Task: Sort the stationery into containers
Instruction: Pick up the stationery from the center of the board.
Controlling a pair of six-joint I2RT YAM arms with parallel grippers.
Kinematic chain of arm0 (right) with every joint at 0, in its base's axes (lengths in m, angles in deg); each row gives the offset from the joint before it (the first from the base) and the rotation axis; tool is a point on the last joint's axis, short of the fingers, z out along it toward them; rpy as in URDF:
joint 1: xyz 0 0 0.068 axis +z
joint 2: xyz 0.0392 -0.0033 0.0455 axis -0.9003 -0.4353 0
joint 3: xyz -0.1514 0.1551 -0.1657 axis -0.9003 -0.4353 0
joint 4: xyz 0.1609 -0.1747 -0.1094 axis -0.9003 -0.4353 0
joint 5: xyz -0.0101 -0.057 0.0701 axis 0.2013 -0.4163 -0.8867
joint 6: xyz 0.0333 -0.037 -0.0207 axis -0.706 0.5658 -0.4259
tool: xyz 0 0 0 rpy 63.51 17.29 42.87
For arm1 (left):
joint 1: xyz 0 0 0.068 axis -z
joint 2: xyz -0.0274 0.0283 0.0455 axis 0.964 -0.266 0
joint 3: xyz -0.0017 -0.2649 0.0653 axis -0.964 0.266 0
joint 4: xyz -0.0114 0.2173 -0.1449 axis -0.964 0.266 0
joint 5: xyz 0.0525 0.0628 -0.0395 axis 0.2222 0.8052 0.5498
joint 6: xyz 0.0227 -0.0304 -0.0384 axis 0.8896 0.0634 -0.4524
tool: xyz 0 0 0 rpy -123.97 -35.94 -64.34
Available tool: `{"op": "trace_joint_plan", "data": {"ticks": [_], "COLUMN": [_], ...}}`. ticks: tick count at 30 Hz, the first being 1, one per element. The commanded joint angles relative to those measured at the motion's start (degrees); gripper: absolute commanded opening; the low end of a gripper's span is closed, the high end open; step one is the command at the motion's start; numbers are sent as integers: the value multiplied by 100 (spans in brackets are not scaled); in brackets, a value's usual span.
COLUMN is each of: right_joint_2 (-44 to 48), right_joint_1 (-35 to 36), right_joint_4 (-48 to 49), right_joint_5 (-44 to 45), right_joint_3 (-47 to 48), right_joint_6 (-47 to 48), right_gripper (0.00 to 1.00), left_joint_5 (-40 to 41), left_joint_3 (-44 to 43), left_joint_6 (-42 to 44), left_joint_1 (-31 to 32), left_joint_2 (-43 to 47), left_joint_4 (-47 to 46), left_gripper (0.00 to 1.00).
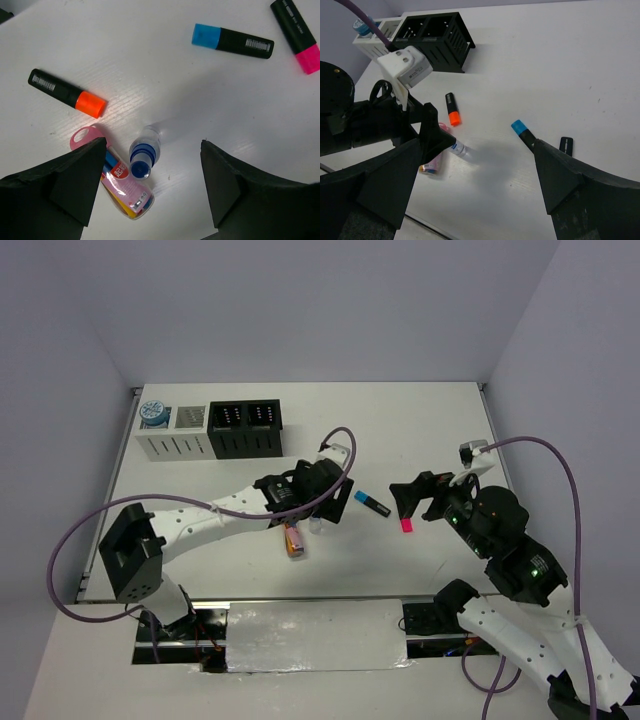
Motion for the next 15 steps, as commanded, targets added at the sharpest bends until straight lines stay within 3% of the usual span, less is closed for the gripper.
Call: {"op": "trace_joint_plan", "data": {"ticks": [1,7,15], "right_joint_2": [-45,-72,-89], "right_joint_1": [-24,-16,-16], "right_joint_4": [82,117,144], "right_joint_5": [-79,-105,-175], "right_joint_3": [-50,-77,-68], "right_joint_6": [131,140,140], "right_gripper": [100,100,100], "left_joint_5": [51,51,122], "left_joint_3": [-59,134,213], "left_joint_6": [-277,-304,-340], "left_joint_1": [-6,-15,-24], "left_joint_2": [-34,-42,-139], "left_joint_4": [45,1,36], "left_gripper": [87,76,75]}}
